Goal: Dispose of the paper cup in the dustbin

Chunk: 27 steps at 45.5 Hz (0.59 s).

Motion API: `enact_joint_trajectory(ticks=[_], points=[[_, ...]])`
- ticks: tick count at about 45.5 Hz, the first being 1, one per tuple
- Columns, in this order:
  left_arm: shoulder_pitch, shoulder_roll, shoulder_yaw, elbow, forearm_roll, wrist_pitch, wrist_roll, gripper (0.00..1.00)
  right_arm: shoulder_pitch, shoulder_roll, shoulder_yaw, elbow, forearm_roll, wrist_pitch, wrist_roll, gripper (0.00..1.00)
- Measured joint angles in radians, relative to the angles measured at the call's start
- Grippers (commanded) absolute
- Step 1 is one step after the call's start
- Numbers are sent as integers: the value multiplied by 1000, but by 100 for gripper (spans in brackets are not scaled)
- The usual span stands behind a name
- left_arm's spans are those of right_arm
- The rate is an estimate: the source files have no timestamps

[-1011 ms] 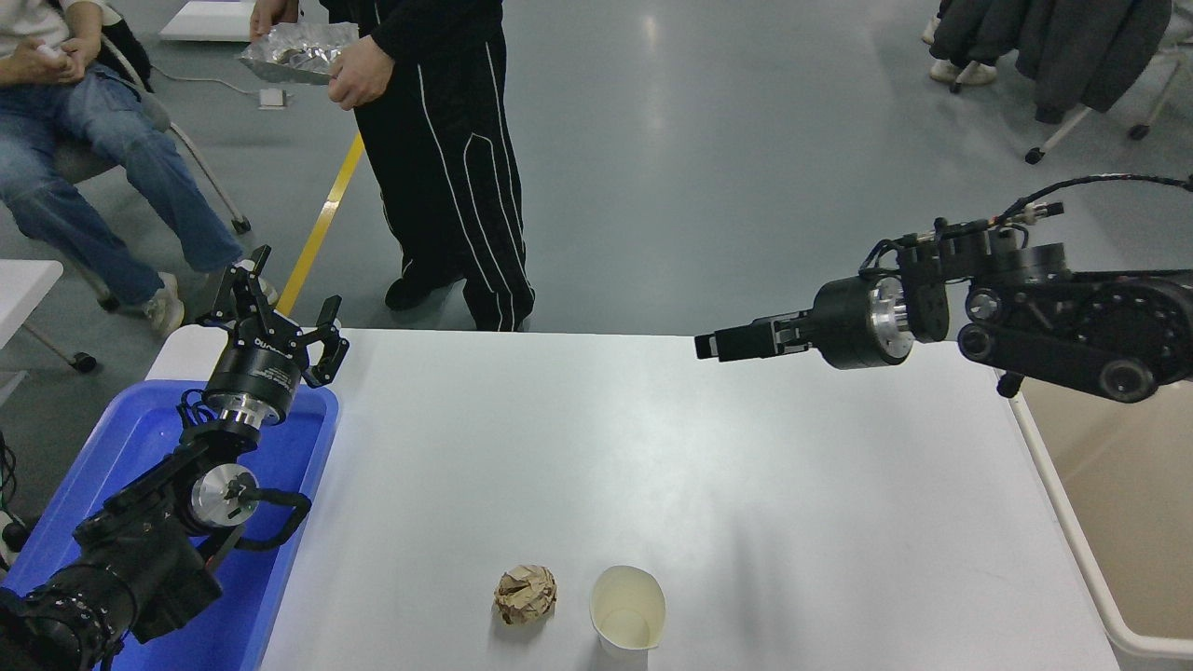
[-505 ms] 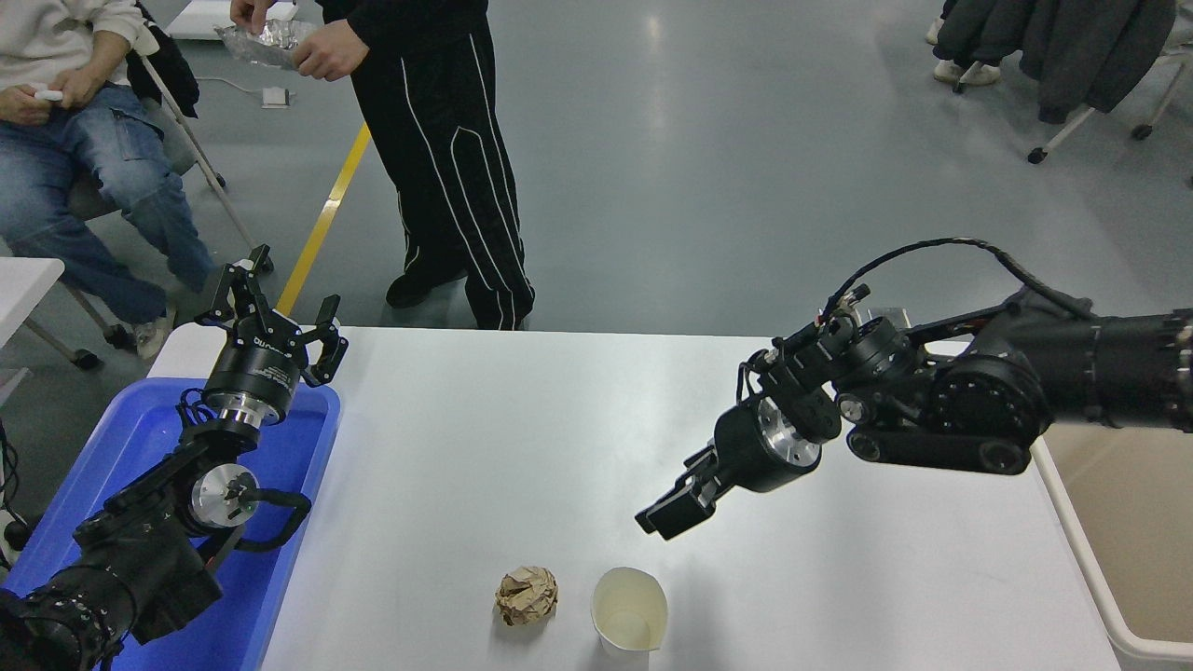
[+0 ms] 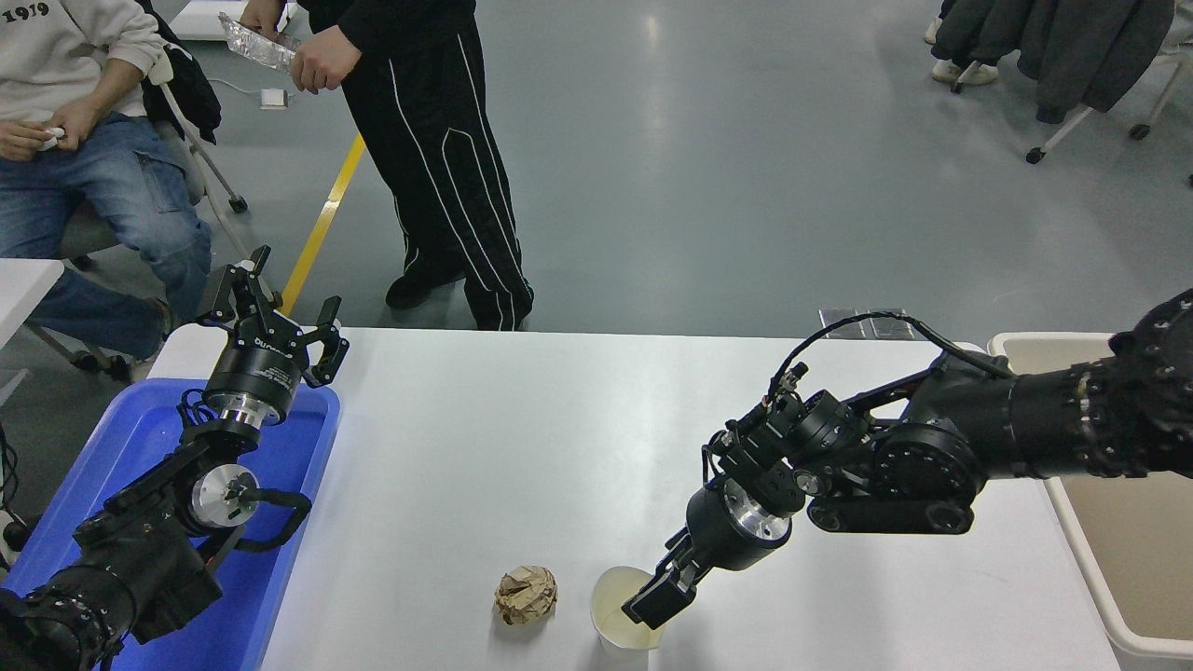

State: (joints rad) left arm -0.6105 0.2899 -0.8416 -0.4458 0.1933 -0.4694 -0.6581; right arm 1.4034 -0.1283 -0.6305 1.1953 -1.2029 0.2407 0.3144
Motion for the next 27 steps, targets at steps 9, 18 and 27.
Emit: enact_joint_trajectory(ticks=[9,18,27], points=[[0,0,0,0,0,0,0,100,-43,25,-1,-80,6,-31,0,78],[0,0,0,0,0,0,0,100,-78,42,-5,-141,9,-53,5,23],[0,0,-1,0,0,0,0,100,-92,49,-35,-166,12,-58,21,0]])
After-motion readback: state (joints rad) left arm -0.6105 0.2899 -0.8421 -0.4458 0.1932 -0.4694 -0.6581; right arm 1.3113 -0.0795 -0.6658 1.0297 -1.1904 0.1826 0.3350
